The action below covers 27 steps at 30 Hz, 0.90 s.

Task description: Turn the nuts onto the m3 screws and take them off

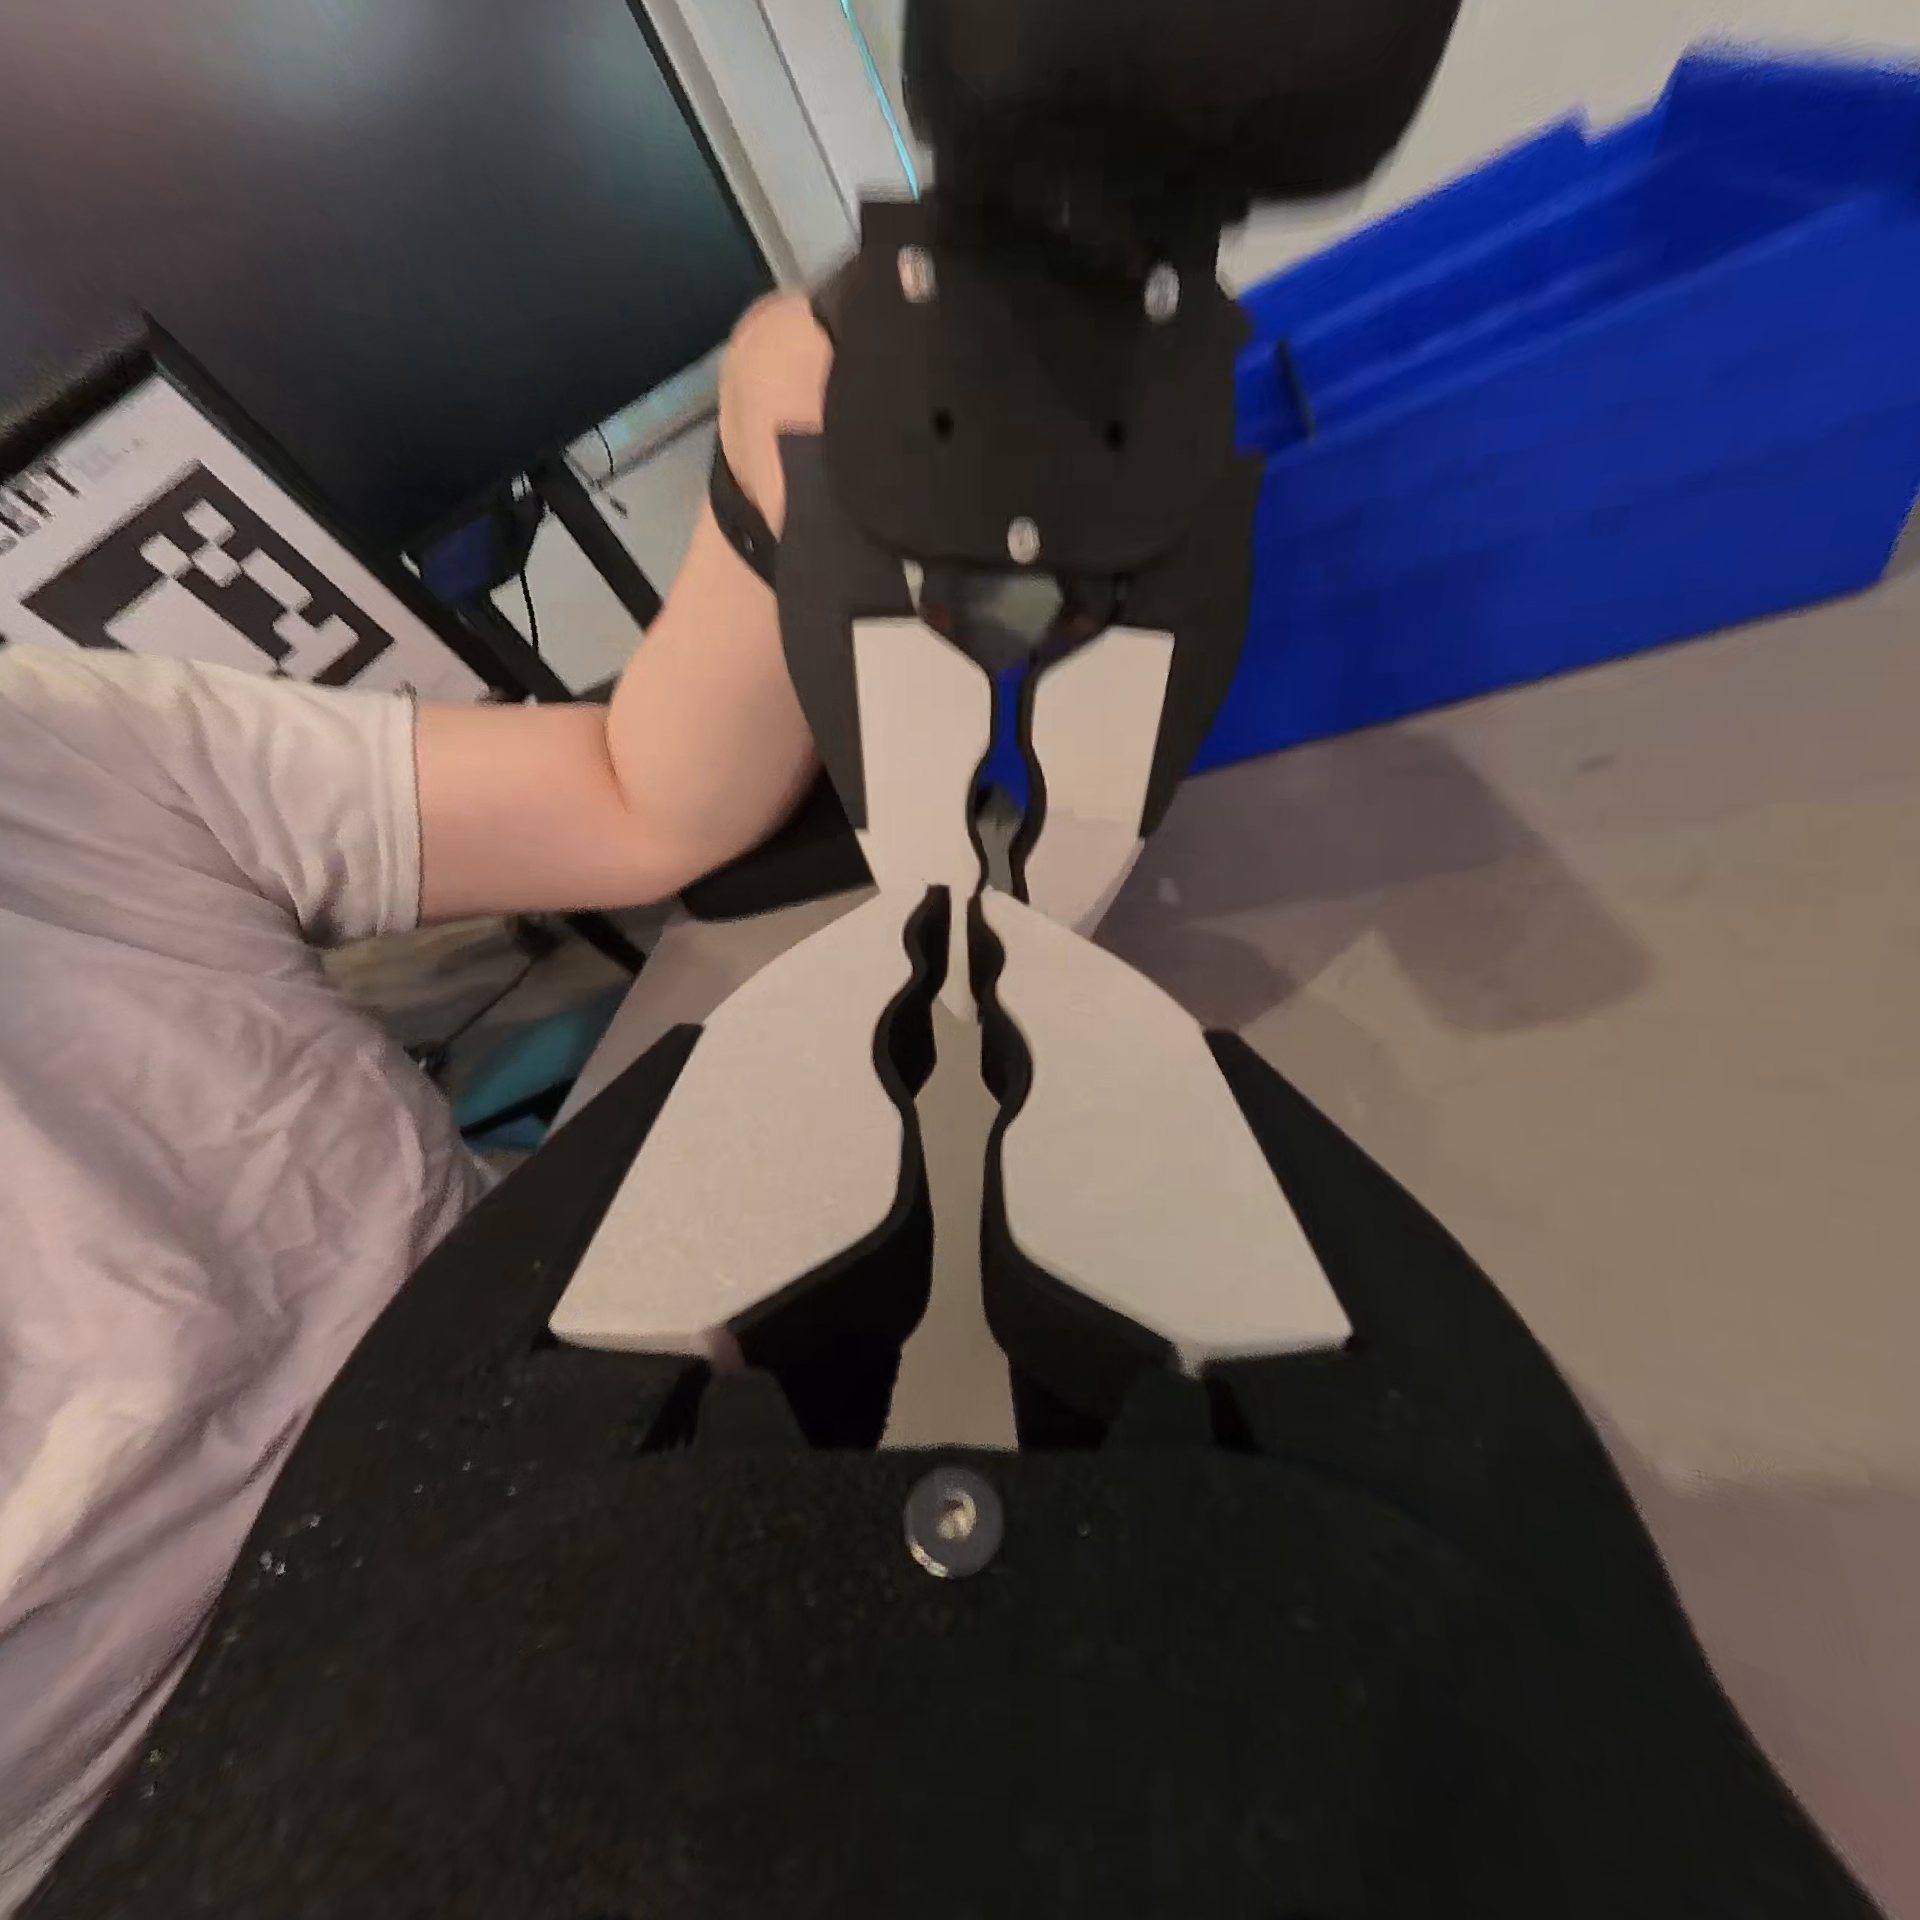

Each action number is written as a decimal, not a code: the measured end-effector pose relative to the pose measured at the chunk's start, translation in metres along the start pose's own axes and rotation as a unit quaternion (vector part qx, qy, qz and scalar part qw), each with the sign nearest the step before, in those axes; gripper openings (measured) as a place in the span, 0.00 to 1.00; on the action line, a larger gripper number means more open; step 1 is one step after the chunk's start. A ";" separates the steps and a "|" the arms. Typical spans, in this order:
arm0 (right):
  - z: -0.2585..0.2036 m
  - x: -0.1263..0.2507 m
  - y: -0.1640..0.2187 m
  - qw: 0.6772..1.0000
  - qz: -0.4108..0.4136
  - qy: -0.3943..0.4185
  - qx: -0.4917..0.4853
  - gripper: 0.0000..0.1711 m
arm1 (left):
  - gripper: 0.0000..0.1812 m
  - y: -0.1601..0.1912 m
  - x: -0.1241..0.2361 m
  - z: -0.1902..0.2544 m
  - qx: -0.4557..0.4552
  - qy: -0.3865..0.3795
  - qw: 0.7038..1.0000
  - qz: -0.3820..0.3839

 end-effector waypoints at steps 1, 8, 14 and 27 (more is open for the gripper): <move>0.001 0.005 -0.005 1.000 0.013 0.010 0.003 0.01 | 0.01 0.000 0.000 -0.001 0.000 -0.002 1.000 -0.001; 0.066 0.069 0.020 0.890 -0.249 0.378 0.060 0.00 | 0.01 -0.008 0.020 0.005 -0.012 -0.012 0.998 0.055; 0.059 0.074 0.037 0.865 -0.338 0.369 0.041 0.00 | 0.01 -0.031 0.042 0.023 -0.050 -0.014 0.987 0.150; 0.075 0.091 0.044 0.821 -0.384 0.414 0.077 0.08 | 0.01 -0.049 0.097 0.060 -0.124 -0.087 0.943 0.297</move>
Point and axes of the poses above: each gripper's, where its closed fingertips meet, x back along the fingers, y out of its underside, z = x × y across the jaws, the point moved 4 cm from there along x, back along the fingers, and after that the axes turned 4 degrees about y, right-handed, at the moved point
